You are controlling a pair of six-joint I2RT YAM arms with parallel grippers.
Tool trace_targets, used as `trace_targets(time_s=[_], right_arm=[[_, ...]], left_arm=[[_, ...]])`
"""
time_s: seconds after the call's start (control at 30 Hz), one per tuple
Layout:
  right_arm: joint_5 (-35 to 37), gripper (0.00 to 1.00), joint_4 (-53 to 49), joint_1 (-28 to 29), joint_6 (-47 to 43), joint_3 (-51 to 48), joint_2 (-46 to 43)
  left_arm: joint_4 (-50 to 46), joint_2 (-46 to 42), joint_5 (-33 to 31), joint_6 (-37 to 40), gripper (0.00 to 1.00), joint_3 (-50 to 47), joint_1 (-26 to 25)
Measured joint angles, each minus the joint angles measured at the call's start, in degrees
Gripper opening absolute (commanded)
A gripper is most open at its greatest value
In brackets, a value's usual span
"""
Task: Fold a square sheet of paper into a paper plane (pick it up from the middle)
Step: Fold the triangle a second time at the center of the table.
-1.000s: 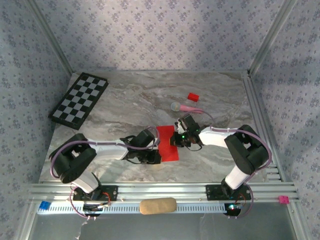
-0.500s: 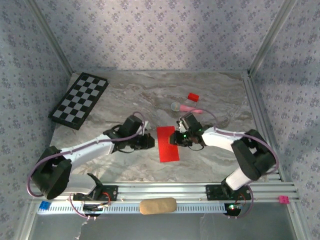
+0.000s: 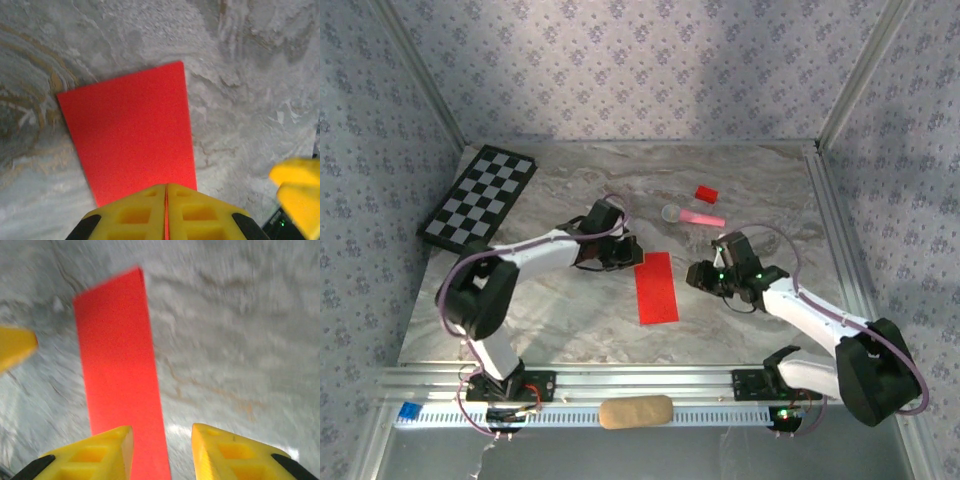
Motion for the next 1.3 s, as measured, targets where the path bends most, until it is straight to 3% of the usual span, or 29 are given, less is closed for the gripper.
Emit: trace_targets(time_s=[0.47,0.8,1.3], right_arm=[[-4.7,0.37,1.03,4.31,3.23,-1.01,4.81],[-7.37,0.49,1.84,7.21,3.82,-0.94,9.51],[-10.78,0.41,5.49,6.99,6.01,-0.96,12.28]], left_arm=[[0.7,9.2,0.7,0.44,0.09,4.15,2.25],[4.0,10.99,0.52,0.7,0.09,3.06,2.71],[4.33,10.99,0.55,1.09,0.08,2.95,2.71]])
